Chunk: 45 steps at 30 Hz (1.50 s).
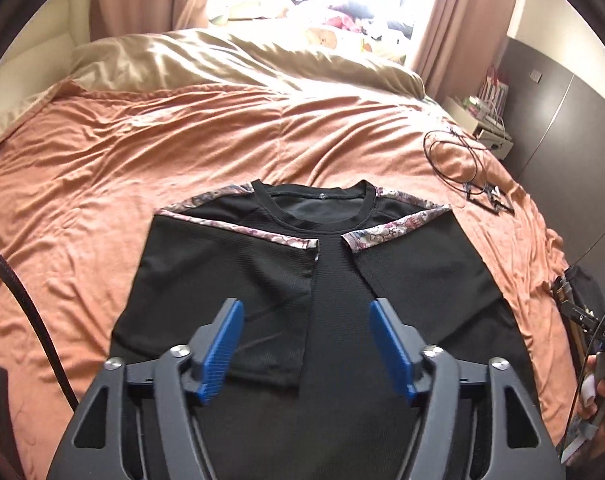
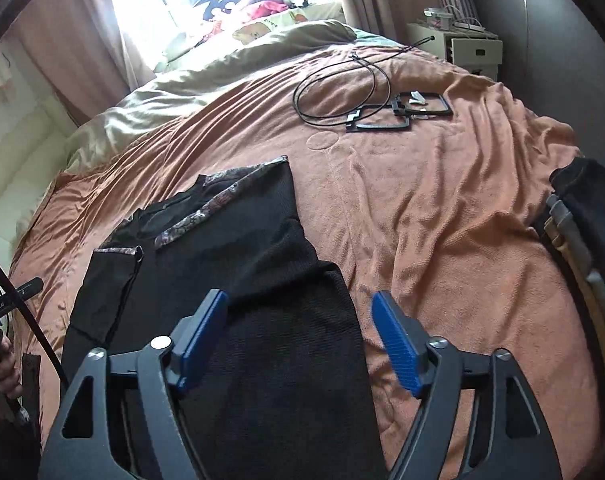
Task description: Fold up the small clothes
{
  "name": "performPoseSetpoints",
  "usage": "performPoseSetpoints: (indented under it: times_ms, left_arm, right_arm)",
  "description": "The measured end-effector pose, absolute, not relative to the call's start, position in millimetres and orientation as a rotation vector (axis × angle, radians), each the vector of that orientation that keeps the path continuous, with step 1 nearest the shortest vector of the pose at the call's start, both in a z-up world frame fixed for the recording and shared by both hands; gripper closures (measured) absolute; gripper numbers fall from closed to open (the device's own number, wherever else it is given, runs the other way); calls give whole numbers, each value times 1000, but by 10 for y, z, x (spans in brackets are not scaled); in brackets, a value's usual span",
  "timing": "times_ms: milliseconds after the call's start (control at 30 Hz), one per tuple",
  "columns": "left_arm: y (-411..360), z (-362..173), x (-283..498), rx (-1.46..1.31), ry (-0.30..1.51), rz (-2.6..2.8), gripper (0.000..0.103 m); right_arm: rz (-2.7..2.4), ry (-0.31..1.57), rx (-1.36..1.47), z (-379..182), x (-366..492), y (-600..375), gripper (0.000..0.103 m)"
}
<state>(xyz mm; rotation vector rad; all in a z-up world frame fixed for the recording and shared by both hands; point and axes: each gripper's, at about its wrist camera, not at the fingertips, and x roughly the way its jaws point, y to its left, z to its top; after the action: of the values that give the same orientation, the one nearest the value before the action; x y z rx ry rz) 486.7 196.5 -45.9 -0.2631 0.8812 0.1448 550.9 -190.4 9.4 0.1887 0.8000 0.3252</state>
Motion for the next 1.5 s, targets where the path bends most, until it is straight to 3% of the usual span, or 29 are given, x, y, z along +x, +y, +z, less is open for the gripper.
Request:
performPoseSetpoints:
  times_ms: [100,233,500,867,1500]
  left_arm:
    - [1992,-294,4567,-275,835,168,13]
    - [1996,-111,4212,-280,781,184,8]
    - [2049,221,3558,-288,680,251,1]
    - [1943,421,2716,-271,622,269,1]
    - [1899,188,1267,-283,610,311,1]
  right_arm:
    - [329,775,139,206,5274,-1884,15]
    - [345,740,114,326,4955,-1886,0]
    - [402,713,98,497,4518,-2008,0]
    - [422,610,58,670,3744,-2342,0]
    - [403,554,32,347,2649,-2908,0]
